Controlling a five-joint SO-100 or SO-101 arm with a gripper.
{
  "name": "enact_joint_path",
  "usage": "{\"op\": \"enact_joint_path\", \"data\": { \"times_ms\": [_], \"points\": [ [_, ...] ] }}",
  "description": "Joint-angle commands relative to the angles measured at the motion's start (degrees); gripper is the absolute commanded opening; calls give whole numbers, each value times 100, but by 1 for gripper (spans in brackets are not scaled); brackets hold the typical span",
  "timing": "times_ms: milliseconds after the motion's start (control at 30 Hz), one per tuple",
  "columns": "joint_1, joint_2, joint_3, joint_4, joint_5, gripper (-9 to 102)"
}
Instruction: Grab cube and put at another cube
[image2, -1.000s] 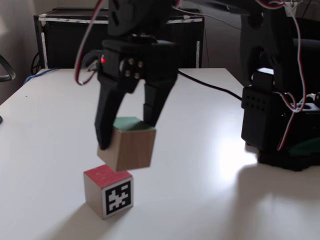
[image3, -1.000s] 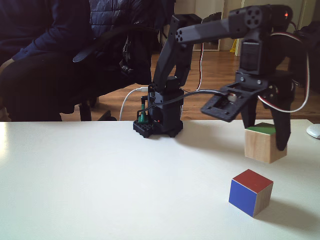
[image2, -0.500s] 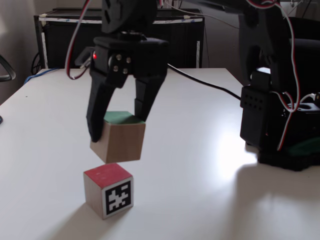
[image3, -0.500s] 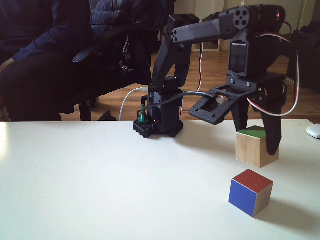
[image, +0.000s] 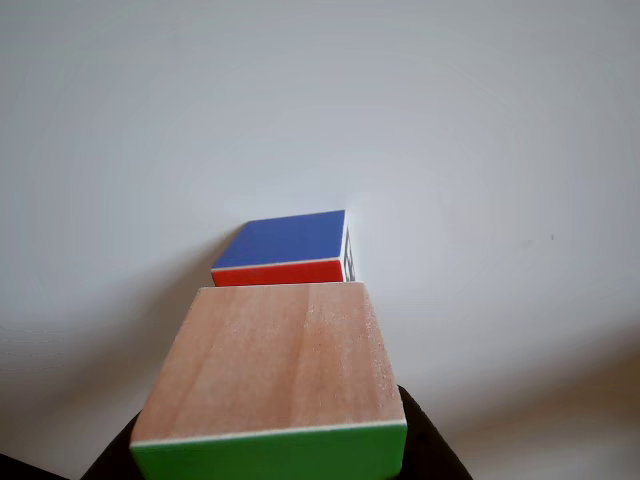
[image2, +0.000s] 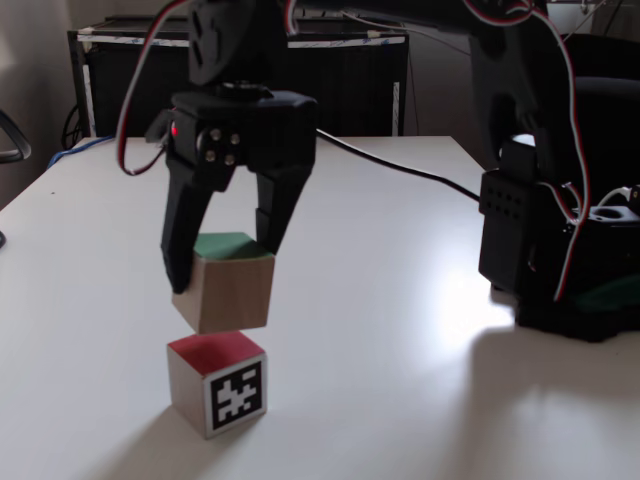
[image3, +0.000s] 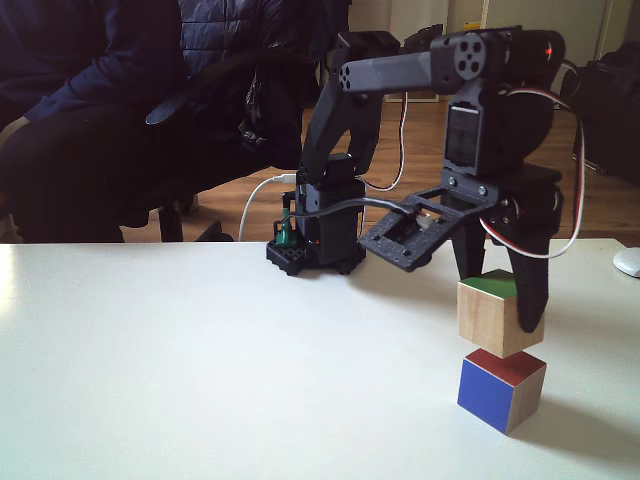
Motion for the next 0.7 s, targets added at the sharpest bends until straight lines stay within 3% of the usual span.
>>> {"op": "enact_joint_path", "data": {
  "times_ms": [0,667],
  "points": [
    [-35,18,-264,-70,-18,19],
    [-193,-404,-457,-246,123,23]
  ]
}}
